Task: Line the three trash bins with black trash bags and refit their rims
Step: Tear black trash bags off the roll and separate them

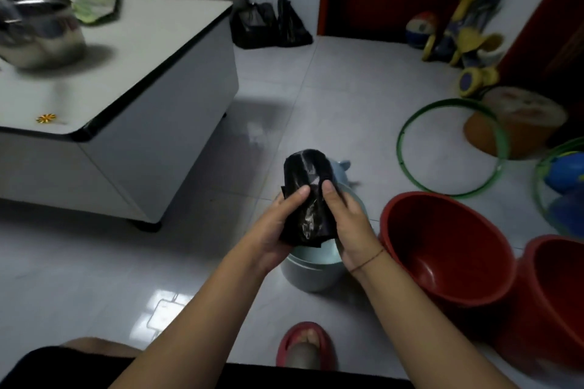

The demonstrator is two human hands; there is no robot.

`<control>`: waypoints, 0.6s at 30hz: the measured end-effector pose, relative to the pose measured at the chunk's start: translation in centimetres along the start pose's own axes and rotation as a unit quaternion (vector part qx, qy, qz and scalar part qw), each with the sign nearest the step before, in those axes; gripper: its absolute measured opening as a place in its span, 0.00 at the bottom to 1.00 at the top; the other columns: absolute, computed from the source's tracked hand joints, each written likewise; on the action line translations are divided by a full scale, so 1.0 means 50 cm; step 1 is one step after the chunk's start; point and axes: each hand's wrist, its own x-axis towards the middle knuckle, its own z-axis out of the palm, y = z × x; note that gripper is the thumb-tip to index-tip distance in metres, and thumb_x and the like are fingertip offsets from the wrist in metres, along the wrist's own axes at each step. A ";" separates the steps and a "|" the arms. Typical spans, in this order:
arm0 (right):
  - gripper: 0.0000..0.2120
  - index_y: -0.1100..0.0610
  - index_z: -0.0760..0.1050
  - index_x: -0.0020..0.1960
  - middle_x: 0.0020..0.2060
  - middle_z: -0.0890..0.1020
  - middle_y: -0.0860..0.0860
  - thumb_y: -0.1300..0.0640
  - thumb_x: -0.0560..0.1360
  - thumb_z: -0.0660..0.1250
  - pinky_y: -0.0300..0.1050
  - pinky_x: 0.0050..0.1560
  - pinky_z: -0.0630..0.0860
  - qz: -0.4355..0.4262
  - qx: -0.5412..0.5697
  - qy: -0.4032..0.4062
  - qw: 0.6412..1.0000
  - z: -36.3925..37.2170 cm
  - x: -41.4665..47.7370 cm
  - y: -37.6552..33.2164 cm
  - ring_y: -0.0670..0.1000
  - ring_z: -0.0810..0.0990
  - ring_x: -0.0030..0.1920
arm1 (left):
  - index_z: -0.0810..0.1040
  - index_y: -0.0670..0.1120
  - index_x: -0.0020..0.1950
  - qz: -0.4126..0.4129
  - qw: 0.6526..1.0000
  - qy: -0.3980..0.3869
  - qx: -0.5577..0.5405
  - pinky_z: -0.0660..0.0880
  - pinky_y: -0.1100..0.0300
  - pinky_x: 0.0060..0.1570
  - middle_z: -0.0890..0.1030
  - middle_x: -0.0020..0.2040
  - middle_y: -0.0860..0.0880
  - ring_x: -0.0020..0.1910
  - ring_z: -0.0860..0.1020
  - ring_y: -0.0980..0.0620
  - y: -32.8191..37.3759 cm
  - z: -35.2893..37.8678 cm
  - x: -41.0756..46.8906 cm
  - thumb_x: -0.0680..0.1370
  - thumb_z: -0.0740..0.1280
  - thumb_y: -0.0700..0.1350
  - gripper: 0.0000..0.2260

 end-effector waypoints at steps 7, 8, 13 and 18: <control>0.07 0.56 0.74 0.38 0.34 0.79 0.51 0.61 0.74 0.68 0.35 0.39 0.74 -0.070 -0.084 0.093 0.990 -0.098 -0.045 -0.034 0.42 0.78 0.34 | 0.71 0.40 0.70 -0.050 0.998 -0.010 -0.025 0.78 0.50 0.54 0.79 0.59 0.39 0.55 0.79 0.44 -0.069 0.068 -0.008 0.71 0.72 0.51 0.30; 0.08 0.56 0.73 0.37 0.34 0.79 0.51 0.62 0.74 0.68 0.36 0.39 0.74 -0.076 -0.083 0.097 0.989 -0.111 -0.049 -0.040 0.44 0.77 0.34 | 0.72 0.40 0.69 -0.061 0.997 -0.020 -0.051 0.78 0.49 0.54 0.79 0.59 0.40 0.55 0.79 0.44 -0.080 0.077 -0.006 0.69 0.74 0.52 0.33; 0.10 0.55 0.72 0.35 0.33 0.77 0.52 0.62 0.74 0.69 0.42 0.42 0.73 -0.131 -0.089 0.129 0.979 -0.174 -0.065 -0.095 0.48 0.75 0.36 | 0.70 0.41 0.71 -0.099 0.975 -0.095 -0.177 0.72 0.46 0.63 0.76 0.63 0.39 0.59 0.77 0.41 -0.138 0.114 0.014 0.61 0.80 0.54 0.42; 0.08 0.56 0.72 0.38 0.36 0.78 0.51 0.63 0.75 0.66 0.43 0.47 0.75 -0.134 -0.012 0.118 0.984 -0.219 -0.084 -0.151 0.48 0.76 0.38 | 0.79 0.37 0.61 -0.133 0.951 -0.110 -0.255 0.75 0.42 0.58 0.80 0.58 0.36 0.55 0.80 0.38 -0.206 0.160 0.030 0.54 0.82 0.56 0.41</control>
